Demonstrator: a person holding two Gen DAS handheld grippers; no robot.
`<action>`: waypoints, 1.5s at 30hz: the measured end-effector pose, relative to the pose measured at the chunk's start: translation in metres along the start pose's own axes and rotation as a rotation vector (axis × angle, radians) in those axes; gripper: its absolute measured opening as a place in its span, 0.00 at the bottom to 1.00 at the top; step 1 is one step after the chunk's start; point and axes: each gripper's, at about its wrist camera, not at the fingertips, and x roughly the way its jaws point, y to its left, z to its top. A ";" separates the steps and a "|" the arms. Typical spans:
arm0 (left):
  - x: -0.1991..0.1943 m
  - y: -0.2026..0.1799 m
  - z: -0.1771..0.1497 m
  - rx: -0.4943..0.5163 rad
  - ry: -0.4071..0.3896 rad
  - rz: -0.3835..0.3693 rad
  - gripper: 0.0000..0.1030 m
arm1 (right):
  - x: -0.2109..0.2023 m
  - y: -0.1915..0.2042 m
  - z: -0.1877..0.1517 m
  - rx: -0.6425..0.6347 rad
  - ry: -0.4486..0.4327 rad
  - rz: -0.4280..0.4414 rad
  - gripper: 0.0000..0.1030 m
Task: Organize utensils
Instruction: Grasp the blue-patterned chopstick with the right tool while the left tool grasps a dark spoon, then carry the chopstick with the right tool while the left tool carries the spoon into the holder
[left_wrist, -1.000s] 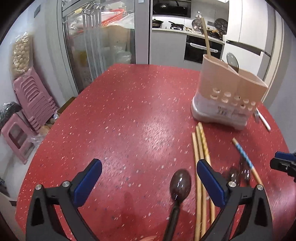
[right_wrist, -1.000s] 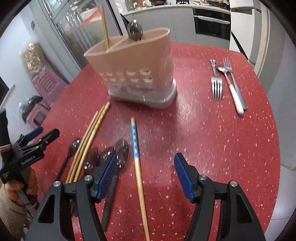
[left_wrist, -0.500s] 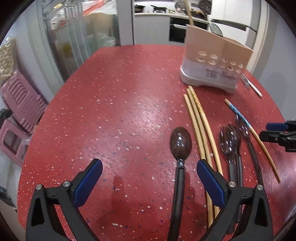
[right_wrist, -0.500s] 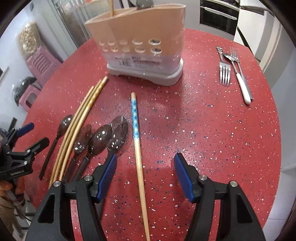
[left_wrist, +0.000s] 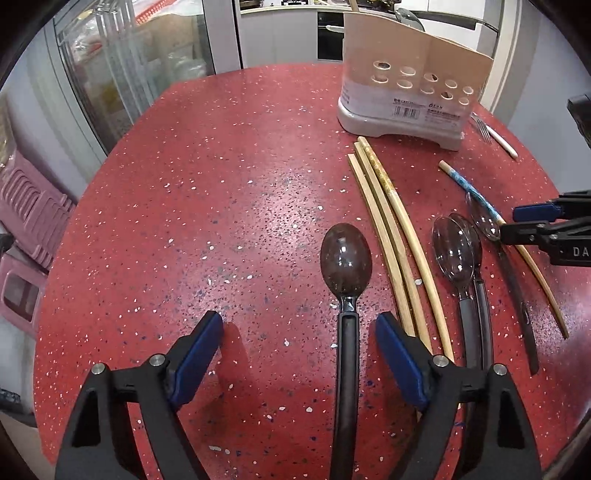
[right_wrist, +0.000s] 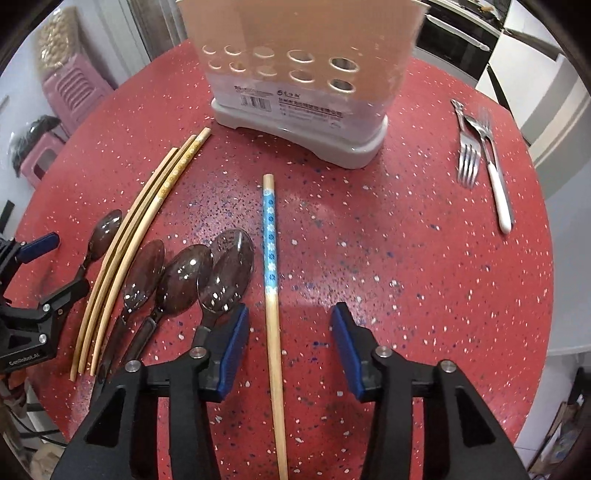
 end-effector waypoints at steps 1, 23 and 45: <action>0.000 -0.001 0.001 0.002 0.002 -0.003 1.00 | 0.001 0.002 0.002 -0.008 0.004 -0.003 0.45; -0.003 -0.023 0.023 0.155 0.166 -0.118 0.34 | 0.003 0.029 0.027 -0.074 0.049 0.019 0.08; -0.070 0.004 0.023 -0.119 -0.211 -0.152 0.34 | -0.085 -0.027 -0.014 0.051 -0.267 0.203 0.08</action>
